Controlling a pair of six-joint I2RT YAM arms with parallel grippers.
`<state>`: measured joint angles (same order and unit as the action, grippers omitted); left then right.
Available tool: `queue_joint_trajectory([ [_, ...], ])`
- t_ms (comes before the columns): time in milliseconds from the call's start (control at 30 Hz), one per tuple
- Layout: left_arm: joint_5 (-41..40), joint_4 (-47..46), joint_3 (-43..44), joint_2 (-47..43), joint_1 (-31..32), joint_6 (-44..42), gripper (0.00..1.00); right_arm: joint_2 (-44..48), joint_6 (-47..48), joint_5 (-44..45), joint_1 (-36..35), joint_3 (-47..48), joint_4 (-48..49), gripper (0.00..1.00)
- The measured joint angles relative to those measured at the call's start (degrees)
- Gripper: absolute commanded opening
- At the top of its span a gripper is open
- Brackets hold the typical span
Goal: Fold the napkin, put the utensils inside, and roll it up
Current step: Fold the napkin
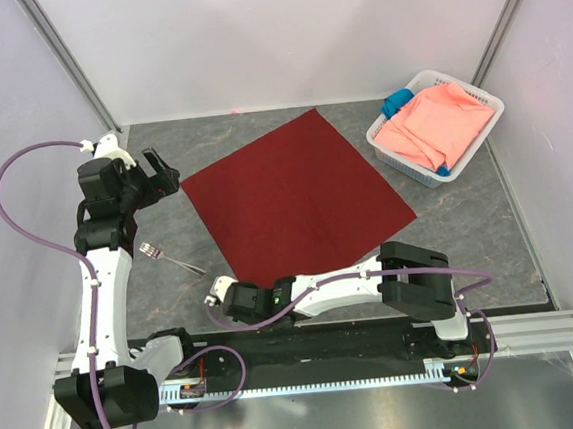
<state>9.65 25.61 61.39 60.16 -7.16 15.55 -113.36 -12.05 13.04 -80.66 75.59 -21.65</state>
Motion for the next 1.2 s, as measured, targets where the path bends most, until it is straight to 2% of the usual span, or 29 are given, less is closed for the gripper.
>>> queue_joint_trajectory([
  [67, 0.0, 0.02, 0.0, 0.0, 0.0, -0.02, 1.0, -0.04, -0.11, -0.35, -0.02, 0.0, 0.07, 0.1],
  [133, 0.02, 0.02, 0.0, 0.0, 0.0, -0.02, 1.0, -0.07, -0.13, -0.61, -0.02, 0.02, 0.15, 0.01],
  [333, 0.0, 0.02, 0.0, -0.02, 0.0, 0.0, 1.0, -0.13, -0.13, -2.75, 0.28, 0.44, 0.2, 0.0],
  [633, 0.0, 0.02, 0.0, -0.02, 0.0, 0.0, 1.0, -0.04, -1.49, -11.17, -0.68, 0.72, 0.48, 0.0],
  [833, -0.02, 0.02, 0.0, -0.02, 0.0, 0.0, 1.0, 3.06, -2.25, -10.34, -0.55, 0.68, -0.7, 0.0],
  [1033, -0.09, 0.0, 0.0, -0.02, 0.0, 0.0, 1.0, 8.96, -1.25, -6.86, 5.66, 0.55, -0.63, 0.0],
  [1200, -0.09, 0.02, 0.0, -0.02, 0.0, -0.02, 1.0, 8.92, 2.03, -3.56, 13.57, 0.55, -0.22, 0.0],
])
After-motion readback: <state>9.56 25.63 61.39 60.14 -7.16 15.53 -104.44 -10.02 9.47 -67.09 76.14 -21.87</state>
